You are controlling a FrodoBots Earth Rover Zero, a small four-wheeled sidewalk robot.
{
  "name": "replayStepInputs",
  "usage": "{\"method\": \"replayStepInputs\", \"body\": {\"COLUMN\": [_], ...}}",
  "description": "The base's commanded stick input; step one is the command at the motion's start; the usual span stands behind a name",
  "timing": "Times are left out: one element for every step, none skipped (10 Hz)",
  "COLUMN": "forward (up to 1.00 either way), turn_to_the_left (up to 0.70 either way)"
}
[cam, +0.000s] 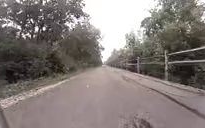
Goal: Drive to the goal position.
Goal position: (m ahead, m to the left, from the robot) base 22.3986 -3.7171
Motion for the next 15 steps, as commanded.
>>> {"method": "replayStepInputs", "body": {"forward": [0.70,0.70,0.70,0.70,0.70,0.70,0.70,0.70,0.70,0.70,0.70,0.70,0.70,0.70,0.70], "turn_to_the_left": [0.00,0.00,0.00,0.00,0.00,0.00,0.00,0.00,0.00,0.00,0.00,0.00,0.00,0.00,0.00]}}
